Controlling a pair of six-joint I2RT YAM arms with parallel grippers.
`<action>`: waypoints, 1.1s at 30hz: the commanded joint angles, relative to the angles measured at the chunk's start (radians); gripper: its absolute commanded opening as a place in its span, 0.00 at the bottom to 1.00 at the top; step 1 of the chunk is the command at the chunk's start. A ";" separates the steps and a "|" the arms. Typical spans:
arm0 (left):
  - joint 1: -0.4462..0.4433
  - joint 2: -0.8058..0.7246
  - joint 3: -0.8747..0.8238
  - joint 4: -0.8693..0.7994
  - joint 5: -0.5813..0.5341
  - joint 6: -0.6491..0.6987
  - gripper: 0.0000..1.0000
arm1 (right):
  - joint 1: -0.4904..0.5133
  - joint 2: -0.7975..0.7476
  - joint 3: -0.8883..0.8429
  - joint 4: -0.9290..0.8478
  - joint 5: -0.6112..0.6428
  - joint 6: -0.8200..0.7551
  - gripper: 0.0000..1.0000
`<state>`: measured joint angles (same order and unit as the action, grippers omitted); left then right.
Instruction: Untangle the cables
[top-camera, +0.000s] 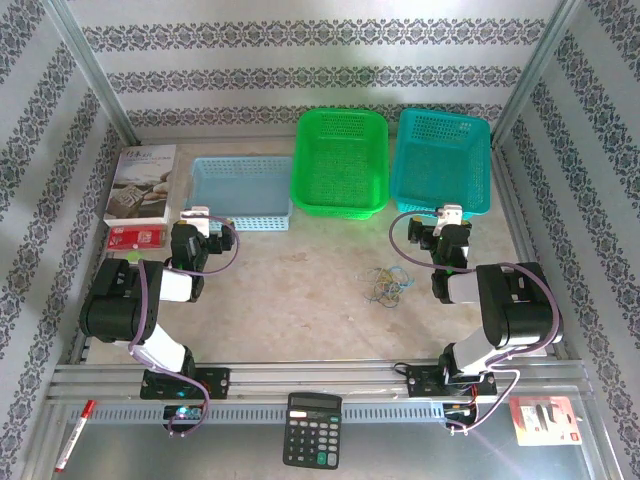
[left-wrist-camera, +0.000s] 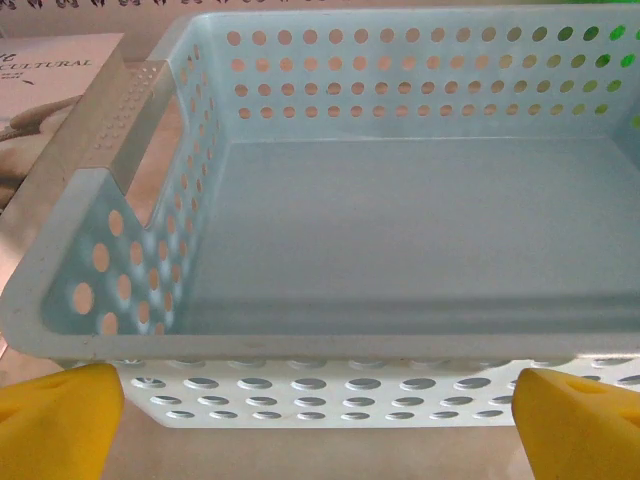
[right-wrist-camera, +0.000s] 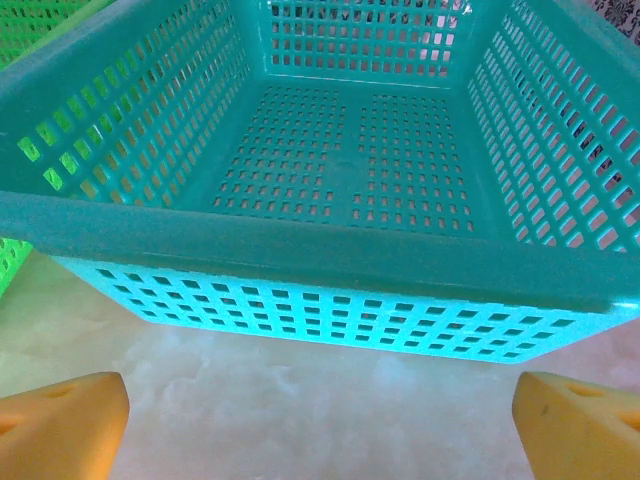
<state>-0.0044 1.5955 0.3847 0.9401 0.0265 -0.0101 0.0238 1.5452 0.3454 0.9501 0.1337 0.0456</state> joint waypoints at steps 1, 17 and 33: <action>0.012 -0.003 0.006 0.002 0.007 0.012 1.00 | 0.007 -0.013 0.017 0.027 0.002 0.005 0.98; 0.012 -0.003 0.006 0.000 0.008 0.012 1.00 | 0.007 -0.013 0.018 0.026 0.001 0.006 0.98; 0.012 -0.066 -0.002 -0.037 -0.036 -0.006 1.00 | 0.001 -0.106 0.004 -0.015 -0.003 0.009 0.98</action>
<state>-0.0044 1.5841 0.3847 0.9302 0.0216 -0.0101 0.0238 1.5211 0.3447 0.9382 0.1333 0.0456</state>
